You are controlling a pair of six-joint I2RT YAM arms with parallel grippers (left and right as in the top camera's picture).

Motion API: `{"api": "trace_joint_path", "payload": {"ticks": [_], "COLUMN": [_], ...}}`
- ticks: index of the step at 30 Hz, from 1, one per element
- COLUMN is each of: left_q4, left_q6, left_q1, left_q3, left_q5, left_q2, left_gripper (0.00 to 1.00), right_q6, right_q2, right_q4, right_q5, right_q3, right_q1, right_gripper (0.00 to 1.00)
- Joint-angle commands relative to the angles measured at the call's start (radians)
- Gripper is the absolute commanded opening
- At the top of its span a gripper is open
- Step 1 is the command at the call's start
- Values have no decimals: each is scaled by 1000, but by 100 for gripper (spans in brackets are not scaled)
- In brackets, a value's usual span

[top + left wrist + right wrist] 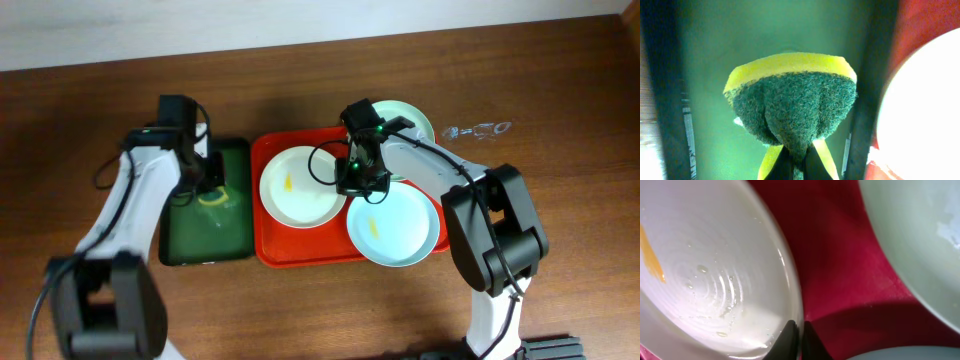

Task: Clean dirty plates on tray and stack at the side
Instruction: 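Grasp the yellow-green sponge with the left gripper and lift it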

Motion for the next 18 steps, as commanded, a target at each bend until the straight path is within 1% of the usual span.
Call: {"api": "trace_joint_path", "payload": {"ticks": [1, 6, 8, 13, 14, 15, 17, 18], "left_q4": [-10, -44, -63, -146, -154, -170, -171, -171], "left_q6": [21, 58, 58, 58, 58, 58, 58, 58], "left_q1": [-4, -44, -53, -58, -59, -60, -66, -74], "left_q3": [5, 17, 29, 100, 101, 101, 101, 101], "left_q5": [-16, -21, -47, -54, -53, -53, -53, -53], "left_q2": [-156, -169, -168, -167, -167, -164, -161, -156], "left_gripper": [0, 0, 0, 0, 0, 0, 0, 0], "right_q6": [-1, 5, 5, 16, 16, 16, 16, 16], "right_q2": [-12, -12, -12, -12, -12, -12, -12, -12], "right_q4": [-8, -61, -75, -85, -84, -76, -66, -62], "right_q5": [-67, -84, -85, -128, -128, -124, -124, -124], "right_q3": [-13, -13, -13, -13, -13, -13, -13, -13], "right_q1": [8, 8, 8, 8, 8, 6, 6, 6], "right_gripper": [4, 4, 4, 4, 9, 26, 33, 34]}}
